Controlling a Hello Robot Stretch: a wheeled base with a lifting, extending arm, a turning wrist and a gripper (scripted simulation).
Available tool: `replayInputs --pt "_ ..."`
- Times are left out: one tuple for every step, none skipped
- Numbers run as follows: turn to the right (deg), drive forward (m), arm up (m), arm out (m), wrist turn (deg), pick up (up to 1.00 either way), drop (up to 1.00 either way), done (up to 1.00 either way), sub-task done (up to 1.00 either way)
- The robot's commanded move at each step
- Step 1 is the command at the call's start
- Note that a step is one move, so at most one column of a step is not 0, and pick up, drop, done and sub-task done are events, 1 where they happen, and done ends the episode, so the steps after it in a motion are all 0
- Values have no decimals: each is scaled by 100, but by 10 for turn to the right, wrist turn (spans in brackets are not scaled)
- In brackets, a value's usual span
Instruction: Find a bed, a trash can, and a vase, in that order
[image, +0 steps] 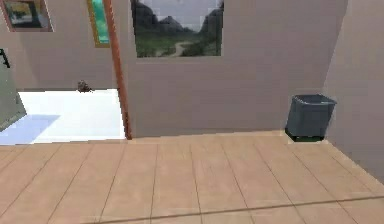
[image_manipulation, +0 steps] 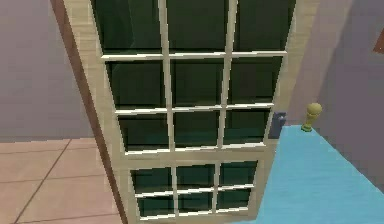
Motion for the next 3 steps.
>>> replayInputs --pt "0 65 0 0 0 0 0 0 0" --pt "450 0 0 0 0 0 0 0 0" --pt "90 0 0 0 0 0 0 0 0"
